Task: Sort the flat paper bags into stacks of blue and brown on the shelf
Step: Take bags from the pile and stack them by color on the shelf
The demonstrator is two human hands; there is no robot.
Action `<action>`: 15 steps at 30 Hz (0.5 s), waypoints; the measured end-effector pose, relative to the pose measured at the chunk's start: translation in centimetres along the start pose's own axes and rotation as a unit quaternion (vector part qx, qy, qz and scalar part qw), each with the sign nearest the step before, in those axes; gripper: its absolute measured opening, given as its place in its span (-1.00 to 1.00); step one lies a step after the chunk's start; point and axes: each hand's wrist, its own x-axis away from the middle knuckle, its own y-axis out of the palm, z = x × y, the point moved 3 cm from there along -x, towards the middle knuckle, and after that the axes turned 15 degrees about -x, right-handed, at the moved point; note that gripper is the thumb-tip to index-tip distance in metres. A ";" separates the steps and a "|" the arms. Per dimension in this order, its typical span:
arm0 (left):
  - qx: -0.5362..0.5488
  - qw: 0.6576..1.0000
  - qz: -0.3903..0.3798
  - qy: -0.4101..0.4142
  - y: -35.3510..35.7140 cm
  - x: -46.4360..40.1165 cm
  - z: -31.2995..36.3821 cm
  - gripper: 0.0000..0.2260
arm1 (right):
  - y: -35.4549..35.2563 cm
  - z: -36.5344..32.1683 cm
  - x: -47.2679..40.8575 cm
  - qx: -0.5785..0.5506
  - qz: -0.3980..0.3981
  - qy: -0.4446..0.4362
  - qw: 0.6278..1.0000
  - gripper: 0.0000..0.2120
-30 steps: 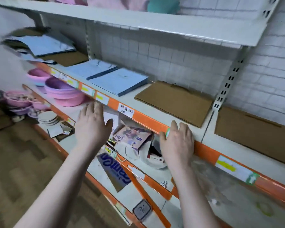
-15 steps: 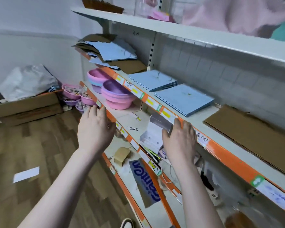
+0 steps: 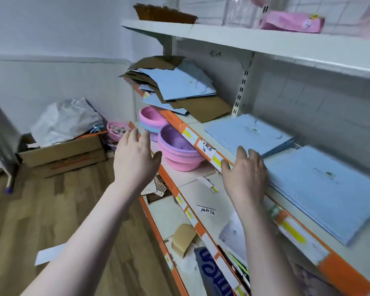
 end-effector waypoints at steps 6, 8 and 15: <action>-0.001 1.000 -0.015 -0.005 4.4 -7.5 -1.1 -0.53 | 6.0 -2.5 -7.2 -0.022 -0.007 0.001 1.000 -0.51; -0.001 1.000 -0.027 -0.006 6.1 -9.7 -1.7 -0.52 | 8.1 -3.4 -8.8 -0.027 -0.012 -0.001 1.000 -0.50; 0.015 0.999 -0.040 0.033 12.6 -19.7 -5.3 -0.50 | 16.3 -7.9 -15.2 -0.009 0.020 0.012 1.000 -0.57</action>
